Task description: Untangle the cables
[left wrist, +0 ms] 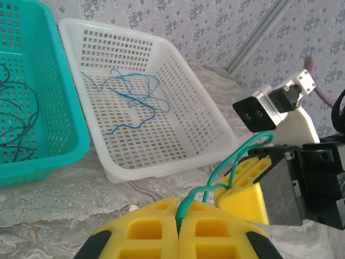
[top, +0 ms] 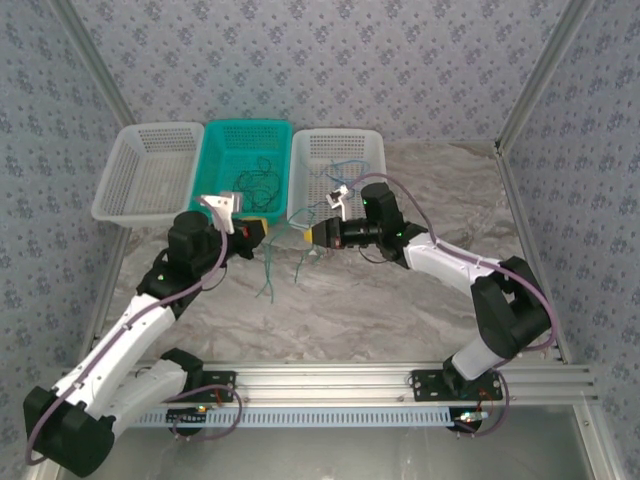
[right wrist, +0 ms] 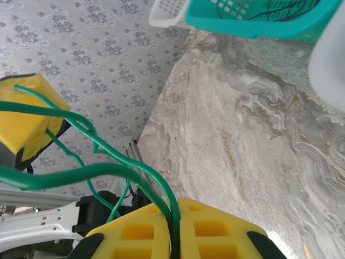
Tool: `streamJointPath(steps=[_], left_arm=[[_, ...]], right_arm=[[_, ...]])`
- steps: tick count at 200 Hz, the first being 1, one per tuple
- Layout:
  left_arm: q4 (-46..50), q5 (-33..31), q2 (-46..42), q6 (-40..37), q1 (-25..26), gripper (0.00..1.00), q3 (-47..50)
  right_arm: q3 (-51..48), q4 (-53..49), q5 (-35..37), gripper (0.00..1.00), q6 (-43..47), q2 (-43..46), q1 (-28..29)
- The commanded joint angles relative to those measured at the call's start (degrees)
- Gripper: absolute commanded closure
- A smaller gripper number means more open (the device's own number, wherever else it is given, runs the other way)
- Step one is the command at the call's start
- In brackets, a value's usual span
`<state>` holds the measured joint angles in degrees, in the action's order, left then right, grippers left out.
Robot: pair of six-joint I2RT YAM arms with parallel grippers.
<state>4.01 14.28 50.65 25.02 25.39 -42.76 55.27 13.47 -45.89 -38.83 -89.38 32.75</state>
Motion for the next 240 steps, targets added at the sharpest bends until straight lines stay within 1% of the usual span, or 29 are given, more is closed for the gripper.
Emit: streamJointPath(steps=[1, 15, 32, 54, 82, 137, 160, 176, 208, 225, 240], left_arm=[[-2.47, -5.40, -2.80, 1.45, -2.86, 1.00, -6.73], [-0.72, -6.59, -2.62, 1.56, -3.85, 1.00, -8.49], [2.68, -9.50, -2.71, 2.19, -6.75, 1.00, -11.68], [8.53, -13.40, -1.98, 3.55, -13.12, 1.00, -17.07], [10.24, -11.88, 0.53, 4.47, -21.57, 1.00, -22.46], [11.07, -11.87, 6.46, 3.79, -29.77, 1.00, -28.79], [11.43, -11.99, 7.54, 3.02, -32.70, 1.00, -30.93], [11.28, -10.37, 8.04, 3.09, -34.69, 1.00, -31.97], [11.66, -8.78, 9.19, 2.13, -35.38, 1.00, -33.28], [12.89, -12.28, 9.79, 0.82, -35.38, 1.00, -33.79], [12.22, -18.64, 10.72, -1.13, -35.36, 1.00, -33.38]], right_arm=[[-2.82, -6.18, 4.41, 0.90, -0.98, 0.46, -2.52], [-3.10, -6.56, 4.47, 0.90, -0.58, 0.82, -2.44], [-3.79, -7.60, 5.21, 0.88, -0.06, 1.76, -2.58], [-5.32, -7.39, 5.38, 0.89, -0.11, 3.03, -3.08], [-6.57, -7.60, 5.28, 0.91, -0.02, 4.63, -3.57], [-7.58, -8.93, 5.64, 0.92, 0.33, 7.35, -5.16], [-8.35, -10.00, 5.38, 0.92, 0.64, 8.34, -6.05], [-8.89, -10.12, 4.70, 0.93, 0.85, 8.95, -6.34], [-8.83, -9.58, 4.23, 0.92, 0.93, 9.56, -6.09], [-8.60, -9.23, 4.10, 0.91, 0.86, 9.66, -5.97], [-8.56, -8.70, 4.25, 0.90, 0.69, 9.76, -5.99]])
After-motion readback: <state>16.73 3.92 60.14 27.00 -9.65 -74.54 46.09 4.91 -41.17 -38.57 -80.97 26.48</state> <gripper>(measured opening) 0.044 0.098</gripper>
